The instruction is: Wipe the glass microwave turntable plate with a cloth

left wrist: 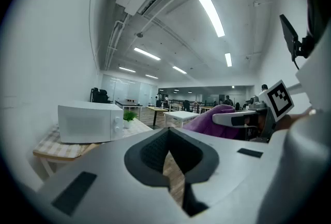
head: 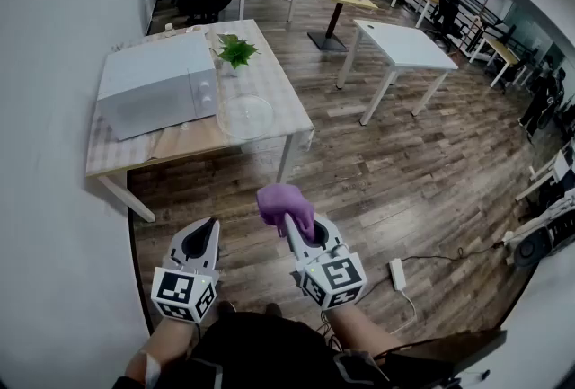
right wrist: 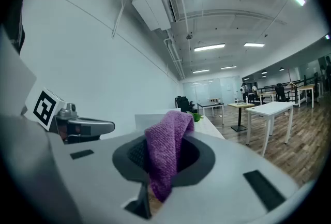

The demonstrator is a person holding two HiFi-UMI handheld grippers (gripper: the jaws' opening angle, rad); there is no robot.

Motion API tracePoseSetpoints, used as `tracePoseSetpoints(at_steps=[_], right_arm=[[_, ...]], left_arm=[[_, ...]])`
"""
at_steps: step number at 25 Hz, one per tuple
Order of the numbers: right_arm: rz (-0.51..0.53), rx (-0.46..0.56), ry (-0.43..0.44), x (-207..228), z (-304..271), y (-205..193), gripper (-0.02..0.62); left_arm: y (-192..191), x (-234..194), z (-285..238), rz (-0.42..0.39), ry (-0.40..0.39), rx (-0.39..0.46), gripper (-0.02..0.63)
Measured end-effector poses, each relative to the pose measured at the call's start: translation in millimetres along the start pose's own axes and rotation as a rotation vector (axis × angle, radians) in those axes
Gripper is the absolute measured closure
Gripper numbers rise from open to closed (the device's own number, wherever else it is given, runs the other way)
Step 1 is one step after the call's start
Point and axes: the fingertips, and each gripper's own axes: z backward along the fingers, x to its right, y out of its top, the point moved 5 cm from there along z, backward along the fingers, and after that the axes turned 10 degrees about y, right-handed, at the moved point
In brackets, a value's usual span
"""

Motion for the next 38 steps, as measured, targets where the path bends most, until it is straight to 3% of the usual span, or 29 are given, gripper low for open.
tracePoseSetpoints(at_steps=[24,32,38], right_arm=[[-0.021,0.010,-0.046,-15.7,-0.2,3.3,0.534],[0.031,0.003,-0.085,-36.1,-20.1,7.5,0.534],[0.037,0.015,-0.117,-47.4,-35.2,7.8,0.534]], left_arm=[[2.0,-14.5,9.3,-0.007,-0.031,0.017,0.598],[0.7,-43.1,10.3,-0.034,-0.045,0.032,0.598],[-2.0,-63.8,10.8,-0.010,-0.080,0.038,0.598]])
